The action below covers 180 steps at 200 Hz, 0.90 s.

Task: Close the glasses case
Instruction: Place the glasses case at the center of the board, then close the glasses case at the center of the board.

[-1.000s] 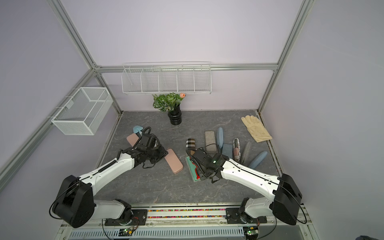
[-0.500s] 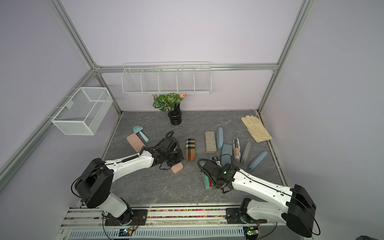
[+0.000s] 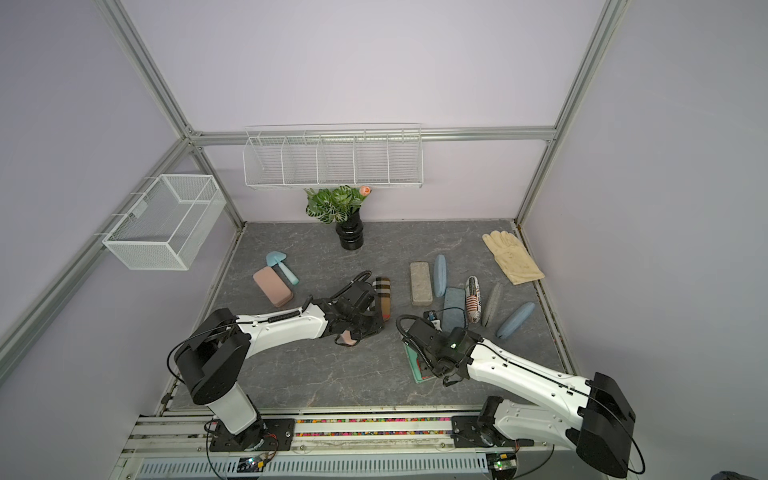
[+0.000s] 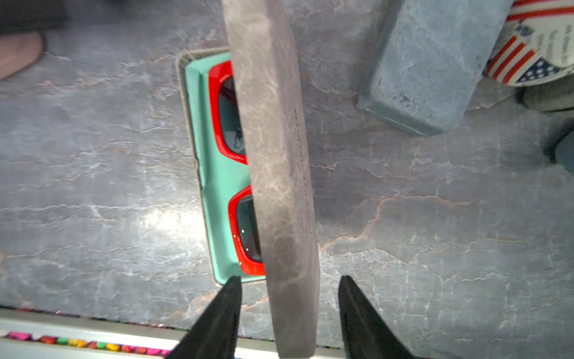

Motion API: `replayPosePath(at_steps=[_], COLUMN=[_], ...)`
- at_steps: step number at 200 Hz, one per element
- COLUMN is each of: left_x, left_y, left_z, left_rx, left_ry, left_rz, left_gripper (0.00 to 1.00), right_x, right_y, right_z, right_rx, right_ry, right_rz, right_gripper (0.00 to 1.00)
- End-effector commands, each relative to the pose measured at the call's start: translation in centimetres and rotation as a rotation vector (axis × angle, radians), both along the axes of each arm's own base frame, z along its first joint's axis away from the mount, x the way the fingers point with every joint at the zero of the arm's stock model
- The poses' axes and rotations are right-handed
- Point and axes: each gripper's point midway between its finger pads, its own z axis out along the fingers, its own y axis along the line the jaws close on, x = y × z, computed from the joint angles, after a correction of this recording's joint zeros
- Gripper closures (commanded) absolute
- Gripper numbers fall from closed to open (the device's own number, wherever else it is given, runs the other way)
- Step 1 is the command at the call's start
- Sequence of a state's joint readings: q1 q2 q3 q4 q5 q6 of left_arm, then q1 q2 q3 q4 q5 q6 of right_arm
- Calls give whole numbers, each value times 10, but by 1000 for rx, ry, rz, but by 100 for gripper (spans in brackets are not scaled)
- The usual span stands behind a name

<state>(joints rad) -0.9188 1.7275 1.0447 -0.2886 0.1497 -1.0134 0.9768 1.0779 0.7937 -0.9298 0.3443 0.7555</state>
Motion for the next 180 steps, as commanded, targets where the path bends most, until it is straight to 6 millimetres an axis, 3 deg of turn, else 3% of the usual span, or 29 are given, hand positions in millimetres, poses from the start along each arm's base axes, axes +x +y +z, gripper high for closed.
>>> replayPosePath(at_steps=[1, 15, 35, 59, 102, 180], left_x=[-8, -16, -25, -35, -52, -63], left_y=[-21, -29, -35, -33, -30, -23], left_z=[4, 1, -6, -14, -21, -34], left_rx=[-4, 2, 10, 34, 84, 145], left_ry=[-11, -8, 0, 5, 6, 19], left_rz=[-36, -56, -69, -68, -87, -92], left_gripper=[100, 100, 100, 100, 100, 100], right_x=[-5, -3, -1, 3, 8, 16], right_y=[-5, -10, -23, -37, -42, -25], right_z=[27, 41, 43, 31, 9, -12], right_rx=[23, 19, -18, -61, -24, 14], right_ry=[-15, -37, -35, -5, 29, 75], right_rz=[15, 9, -18, -62, -106, -70], right_gripper=[41, 44, 72, 86, 89, 87])
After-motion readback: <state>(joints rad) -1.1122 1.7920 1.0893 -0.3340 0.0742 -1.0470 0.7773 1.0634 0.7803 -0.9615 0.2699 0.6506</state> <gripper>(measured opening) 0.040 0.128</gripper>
